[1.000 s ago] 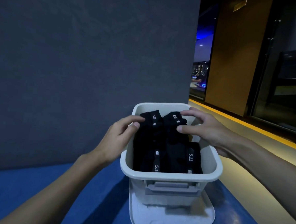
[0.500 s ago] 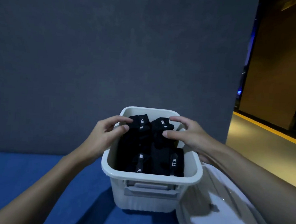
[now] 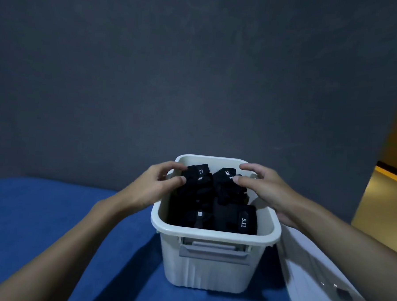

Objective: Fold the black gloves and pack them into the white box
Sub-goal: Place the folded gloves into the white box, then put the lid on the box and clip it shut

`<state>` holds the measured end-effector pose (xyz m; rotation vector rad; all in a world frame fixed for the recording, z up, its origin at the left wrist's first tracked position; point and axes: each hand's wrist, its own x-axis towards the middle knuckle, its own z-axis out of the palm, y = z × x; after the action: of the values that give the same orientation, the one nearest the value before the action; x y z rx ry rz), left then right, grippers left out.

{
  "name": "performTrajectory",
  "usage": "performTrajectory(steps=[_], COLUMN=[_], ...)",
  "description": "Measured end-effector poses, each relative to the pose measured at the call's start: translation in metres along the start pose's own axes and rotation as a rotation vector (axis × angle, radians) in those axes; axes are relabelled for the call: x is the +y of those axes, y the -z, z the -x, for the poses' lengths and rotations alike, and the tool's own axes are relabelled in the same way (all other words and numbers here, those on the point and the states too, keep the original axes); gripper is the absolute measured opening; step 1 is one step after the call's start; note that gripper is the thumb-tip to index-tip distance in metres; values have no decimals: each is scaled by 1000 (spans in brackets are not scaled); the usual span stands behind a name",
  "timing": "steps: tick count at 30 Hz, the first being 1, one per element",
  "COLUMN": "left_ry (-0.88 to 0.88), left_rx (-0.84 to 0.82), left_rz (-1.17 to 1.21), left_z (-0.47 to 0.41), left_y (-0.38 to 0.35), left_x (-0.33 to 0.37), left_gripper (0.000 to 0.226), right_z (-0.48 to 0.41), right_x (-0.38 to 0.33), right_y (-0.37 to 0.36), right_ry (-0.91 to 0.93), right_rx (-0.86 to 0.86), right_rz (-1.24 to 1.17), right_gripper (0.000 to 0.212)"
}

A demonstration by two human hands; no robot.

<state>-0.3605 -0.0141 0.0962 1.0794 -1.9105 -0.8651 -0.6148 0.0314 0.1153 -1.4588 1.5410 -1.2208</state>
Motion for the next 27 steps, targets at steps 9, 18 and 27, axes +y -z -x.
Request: performTrajectory(steps=[9, 18, 27], left_ry=[-326, -496, -179], left_rx=[35, -208, -643], left_rz=[-383, -140, -651], left_z=[5, 35, 49], left_y=[-42, -174, -255], left_x=[76, 142, 68], left_gripper=[35, 16, 48], right_z=[29, 102, 145], right_x=[25, 112, 140], right_y=[47, 152, 153], right_ry=[-20, -243, -422], right_rx=[107, 350, 385], right_rz=[93, 329, 296], right_gripper=[24, 27, 48])
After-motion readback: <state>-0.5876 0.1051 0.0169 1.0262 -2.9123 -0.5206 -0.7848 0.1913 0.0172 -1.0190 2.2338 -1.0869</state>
